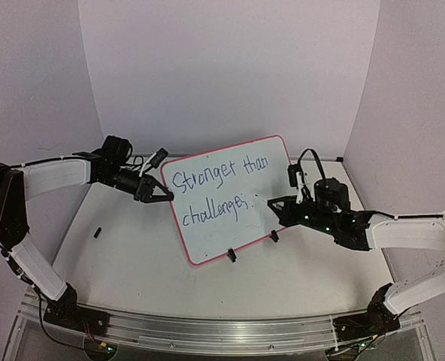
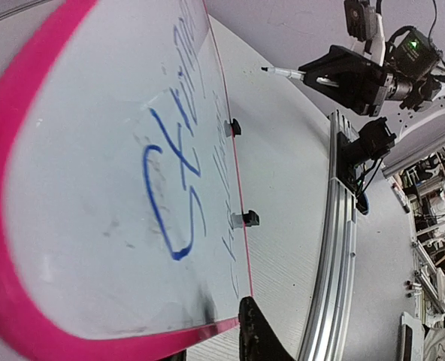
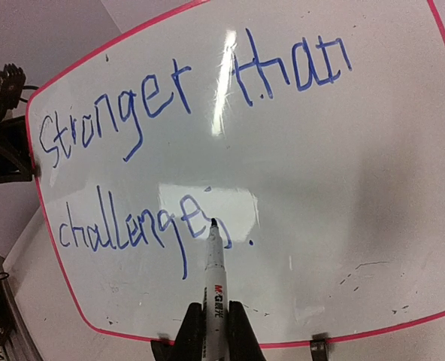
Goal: Write a sentence on the whiteboard
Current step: Write on the whiteboard with the whiteboard, then pick up the pen cap from the center of the board, then insert the pen cap into the whiteboard marker.
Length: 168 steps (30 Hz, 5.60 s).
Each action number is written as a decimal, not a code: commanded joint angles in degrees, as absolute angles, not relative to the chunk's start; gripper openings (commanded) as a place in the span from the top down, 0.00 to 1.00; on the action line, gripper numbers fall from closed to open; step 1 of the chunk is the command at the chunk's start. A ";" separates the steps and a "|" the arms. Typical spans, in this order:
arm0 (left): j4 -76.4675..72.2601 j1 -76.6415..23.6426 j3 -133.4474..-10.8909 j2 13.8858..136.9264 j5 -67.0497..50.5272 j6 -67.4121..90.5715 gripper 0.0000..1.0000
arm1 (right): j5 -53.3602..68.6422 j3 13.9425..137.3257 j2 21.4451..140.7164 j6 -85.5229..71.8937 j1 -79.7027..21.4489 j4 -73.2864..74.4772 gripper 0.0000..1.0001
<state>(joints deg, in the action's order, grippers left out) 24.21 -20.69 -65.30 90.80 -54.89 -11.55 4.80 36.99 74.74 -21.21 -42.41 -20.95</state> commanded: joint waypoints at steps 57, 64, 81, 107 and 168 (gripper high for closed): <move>27.50 -0.67 -45.67 84.71 0.54 23.12 0.27 | 5.58 41.89 56.33 -15.09 -36.01 -0.09 1.00; 26.02 -0.18 -46.62 88.20 -3.53 22.49 0.36 | 5.22 41.00 55.78 -15.81 -35.94 -0.09 1.00; 27.66 1.31 -48.29 91.51 -5.79 22.41 0.56 | 5.26 41.31 57.13 -15.91 -35.90 -0.09 1.00; 29.69 2.37 -51.73 97.16 -5.71 20.95 0.99 | 4.87 40.05 54.69 -16.35 -35.87 -0.09 1.00; 44.79 -59.29 -85.67 90.53 -34.34 -16.63 1.00 | 64.59 72.80 77.26 -11.34 -34.97 40.97 1.00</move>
<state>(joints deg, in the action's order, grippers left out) 46.41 -58.39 -83.99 89.97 -31.55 -15.09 59.68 72.12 75.96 -11.07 -34.35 41.23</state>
